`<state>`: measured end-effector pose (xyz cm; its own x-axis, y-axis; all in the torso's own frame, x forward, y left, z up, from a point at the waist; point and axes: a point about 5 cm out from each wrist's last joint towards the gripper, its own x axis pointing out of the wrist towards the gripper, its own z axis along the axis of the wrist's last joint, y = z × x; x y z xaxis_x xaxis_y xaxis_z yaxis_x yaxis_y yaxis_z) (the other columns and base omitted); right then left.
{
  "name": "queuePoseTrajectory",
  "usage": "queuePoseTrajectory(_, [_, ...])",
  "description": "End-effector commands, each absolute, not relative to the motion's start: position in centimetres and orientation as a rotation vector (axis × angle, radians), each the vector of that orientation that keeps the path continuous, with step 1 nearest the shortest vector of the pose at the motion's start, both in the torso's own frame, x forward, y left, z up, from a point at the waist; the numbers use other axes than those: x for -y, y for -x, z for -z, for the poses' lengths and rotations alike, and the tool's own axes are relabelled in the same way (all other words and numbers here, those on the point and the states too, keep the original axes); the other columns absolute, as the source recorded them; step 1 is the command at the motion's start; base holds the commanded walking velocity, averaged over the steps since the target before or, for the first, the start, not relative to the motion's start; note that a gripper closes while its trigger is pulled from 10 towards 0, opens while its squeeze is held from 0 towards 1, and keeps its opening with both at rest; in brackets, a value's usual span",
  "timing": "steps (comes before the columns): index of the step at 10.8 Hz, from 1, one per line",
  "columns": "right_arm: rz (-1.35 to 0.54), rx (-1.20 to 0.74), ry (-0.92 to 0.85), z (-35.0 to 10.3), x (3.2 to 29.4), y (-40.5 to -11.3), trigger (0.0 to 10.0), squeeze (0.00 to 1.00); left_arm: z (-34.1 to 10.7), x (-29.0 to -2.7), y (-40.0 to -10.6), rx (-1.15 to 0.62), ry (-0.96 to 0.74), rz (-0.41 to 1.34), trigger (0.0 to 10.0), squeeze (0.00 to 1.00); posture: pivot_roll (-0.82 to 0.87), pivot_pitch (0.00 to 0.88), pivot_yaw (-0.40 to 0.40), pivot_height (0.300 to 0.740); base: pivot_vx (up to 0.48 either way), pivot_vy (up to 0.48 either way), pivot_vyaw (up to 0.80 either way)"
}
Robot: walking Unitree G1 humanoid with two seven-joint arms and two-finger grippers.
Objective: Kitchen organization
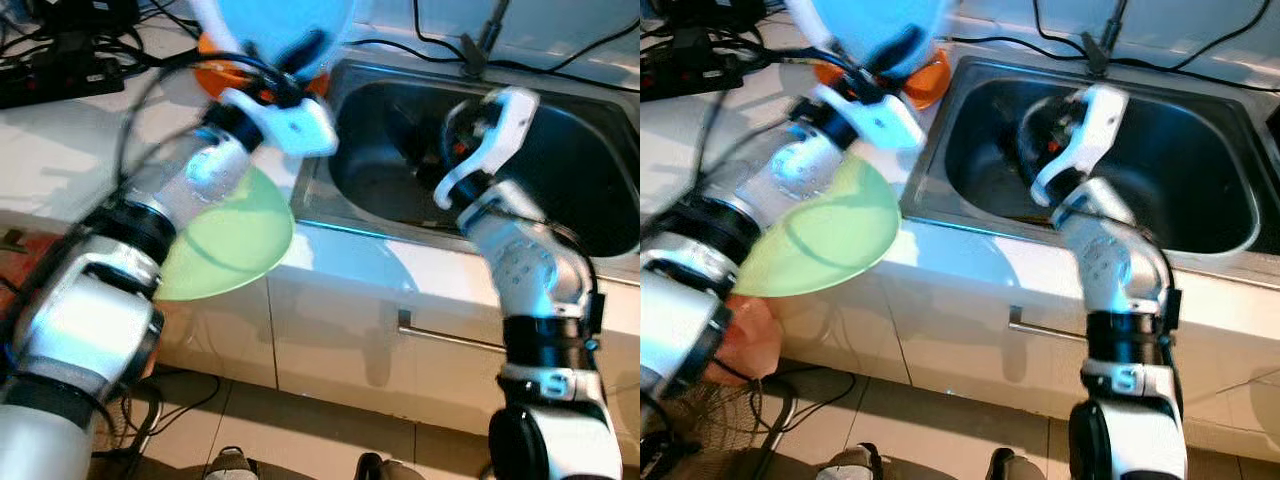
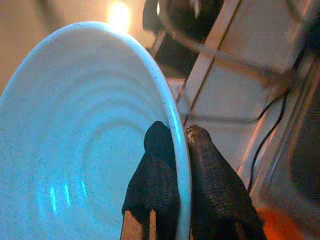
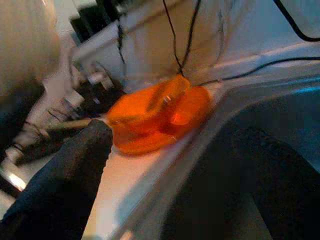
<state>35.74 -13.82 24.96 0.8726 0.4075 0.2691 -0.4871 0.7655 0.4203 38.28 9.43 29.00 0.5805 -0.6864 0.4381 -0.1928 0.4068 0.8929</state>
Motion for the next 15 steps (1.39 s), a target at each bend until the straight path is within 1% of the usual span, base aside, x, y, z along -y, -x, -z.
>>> queuePoseTrajectory(1, [-0.498, 0.218, -0.546, -26.3, 14.6, -35.5, 10.0, 0.00, -29.8, -8.7, -37.9, 0.985, -1.123, 0.400, 0.0, 0.00, 0.08, 0.093, -0.035, 0.740, 0.000, 0.000, 0.00])
queuePoseTrajectory(2, [-0.541, 0.285, -0.629, -27.5, 14.9, -35.1, 10.0, 0.00, -28.7, -8.6, -38.3, 0.928, -1.151, 0.420, 0.0, 0.00, 0.07, 0.085, -0.030, 0.740, 0.000, 0.000, 0.00])
queuePoseTrajectory(3, [-0.564, 0.323, -0.659, -28.3, 15.0, -34.8, 10.0, 0.00, -27.8, -8.5, -38.4, 0.885, -1.175, 0.443, 0.0, 0.00, 0.07, 0.081, -0.030, 0.740, 0.000, 0.000, 0.00])
queuePoseTrajectory(4, [-0.589, 0.358, -0.672, -29.1, 14.9, -34.5, 10.0, 0.00, -27.3, -8.4, -38.6, 0.831, -1.154, 0.495, 0.0, 0.00, 0.07, 0.079, -0.029, 0.740, 0.000, 0.000, 0.00])
queuePoseTrajectory(5, [-0.605, 0.377, -0.682, -29.6, 14.9, -34.2, 10.0, 0.00, -26.3, -8.5, -38.6, 0.800, -1.172, 0.511, 0.0, 0.00, 0.06, 0.077, -0.028, 0.740, 0.000, 0.000, 0.00])
queuePoseTrajectory(7, [-0.610, 0.370, -0.672, -29.8, 14.8, -34.2, 10.0, 0.00, -25.8, -8.4, -38.6, 0.792, -1.199, 0.524, 0.0, 0.00, 0.07, 0.077, -0.031, 0.740, 0.000, 0.000, 0.00])
queuePoseTrajectory(8, [-0.604, 0.352, -0.658, -29.5, 14.6, -34.3, 10.0, 0.00, -25.9, -8.0, -38.3, 0.823, -1.220, 0.547, 0.0, 0.00, 0.07, 0.075, -0.032, 0.740, 0.000, 0.000, 0.00])
queuePoseTrajectory(11, [-0.595, 0.282, -0.544, -28.6, 13.5, -34.6, 10.0, 0.00, -26.0, -6.5, -37.8, 0.866, -1.212, 0.601, 0.0, 0.00, 0.08, 0.074, -0.034, 0.740, 0.000, 0.000, 0.00])
queuePoseTrajectory(14, [-0.561, 0.230, -0.473, -28.1, 13.0, -35.0, 10.0, 0.00, -25.7, -6.1, -37.6, 0.866, -1.201, 0.611, 0.0, 0.00, 0.08, 0.078, -0.035, 0.740, 0.000, 0.000, 0.00])
queuePoseTrajectory(15, [-0.526, 0.210, -0.448, -27.8, 13.1, -35.3, 2.2, 0.00, -25.6, -6.0, -37.5, 0.870, -1.198, 0.617, 0.0, 0.00, 0.08, 0.079, -0.038, 0.740, 0.000, 0.000, 0.00])
